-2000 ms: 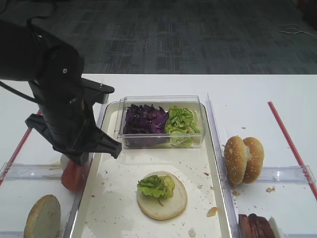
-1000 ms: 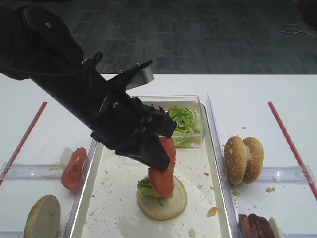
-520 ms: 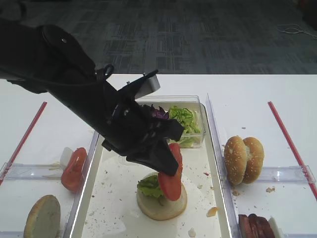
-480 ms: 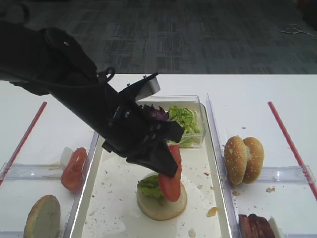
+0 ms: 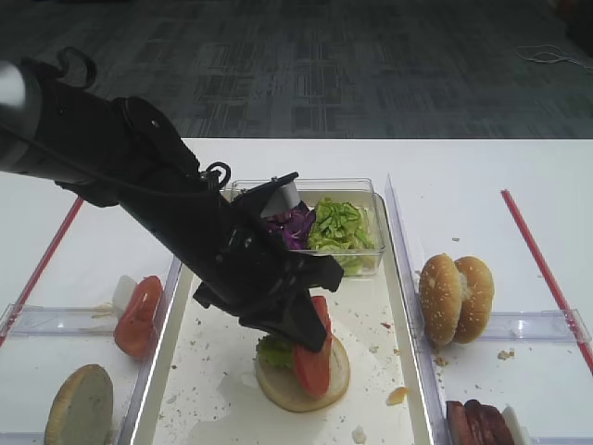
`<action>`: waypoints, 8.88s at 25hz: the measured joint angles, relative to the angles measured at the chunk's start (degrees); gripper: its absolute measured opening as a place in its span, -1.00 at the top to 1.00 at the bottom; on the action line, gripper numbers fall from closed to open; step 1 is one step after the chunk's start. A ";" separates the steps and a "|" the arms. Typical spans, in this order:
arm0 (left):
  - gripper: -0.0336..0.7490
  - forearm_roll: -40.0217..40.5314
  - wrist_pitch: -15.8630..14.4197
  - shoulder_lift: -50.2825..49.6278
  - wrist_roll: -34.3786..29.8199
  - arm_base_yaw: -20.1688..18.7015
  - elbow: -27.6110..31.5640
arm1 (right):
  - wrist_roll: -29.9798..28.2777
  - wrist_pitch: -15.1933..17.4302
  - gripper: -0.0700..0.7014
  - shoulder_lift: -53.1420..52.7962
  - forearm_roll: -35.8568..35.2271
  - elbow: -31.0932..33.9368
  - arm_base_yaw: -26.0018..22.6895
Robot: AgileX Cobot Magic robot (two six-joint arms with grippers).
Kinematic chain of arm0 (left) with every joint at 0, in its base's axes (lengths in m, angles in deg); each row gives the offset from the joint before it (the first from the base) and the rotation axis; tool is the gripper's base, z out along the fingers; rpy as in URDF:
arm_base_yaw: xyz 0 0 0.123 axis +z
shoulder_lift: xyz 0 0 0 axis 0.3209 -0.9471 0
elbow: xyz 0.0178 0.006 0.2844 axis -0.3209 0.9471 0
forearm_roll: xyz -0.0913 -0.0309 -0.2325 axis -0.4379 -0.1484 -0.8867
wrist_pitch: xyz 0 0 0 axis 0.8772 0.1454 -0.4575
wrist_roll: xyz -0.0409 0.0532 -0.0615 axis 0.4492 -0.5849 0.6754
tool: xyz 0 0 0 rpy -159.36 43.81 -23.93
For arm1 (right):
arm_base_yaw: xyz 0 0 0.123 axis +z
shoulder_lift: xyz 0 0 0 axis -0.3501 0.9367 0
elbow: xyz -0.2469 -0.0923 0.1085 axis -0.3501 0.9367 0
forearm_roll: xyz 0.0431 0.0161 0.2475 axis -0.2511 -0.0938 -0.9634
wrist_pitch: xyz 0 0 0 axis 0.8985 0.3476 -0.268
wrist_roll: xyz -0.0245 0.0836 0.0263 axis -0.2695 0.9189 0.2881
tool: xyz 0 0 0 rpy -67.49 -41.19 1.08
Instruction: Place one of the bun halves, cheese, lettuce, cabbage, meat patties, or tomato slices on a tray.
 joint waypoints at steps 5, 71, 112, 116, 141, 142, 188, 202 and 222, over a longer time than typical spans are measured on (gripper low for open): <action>0.86 -0.12 0.23 -0.79 0.00 0.00 0.00 | -0.12 0.00 -0.71 0.00 0.00 0.00 0.00; -0.39 2.61 1.99 -1.26 1.74 6.14 0.00 | -0.11 0.10 -0.71 0.00 0.00 0.00 0.00; -0.39 50.48 -2.27 17.21 26.91 7.34 0.00 | 0.07 -0.01 -0.71 0.00 0.00 0.00 -0.09; -0.39 50.62 -2.40 17.21 28.42 8.04 0.00 | 0.07 -0.01 -0.71 0.00 0.00 0.00 -0.09; -0.39 54.40 -8.09 18.22 28.40 32.55 5.33 | 0.07 -0.01 -0.71 0.00 0.00 0.00 -0.09; -0.39 54.40 -8.20 19.12 28.40 32.55 6.77 | 0.07 -0.01 -0.71 0.00 0.00 0.00 -0.09; -0.39 52.78 -16.81 83.56 29.59 32.55 34.28 | -0.03 0.12 -0.71 0.00 0.00 0.00 -0.09; -0.39 52.78 -17.81 106.02 29.59 32.55 34.28 | -0.03 0.12 -0.71 0.00 0.00 0.00 -0.09; -0.39 52.64 -17.94 106.15 29.59 32.55 34.28 | -0.03 0.12 -0.71 0.00 0.00 0.00 -0.09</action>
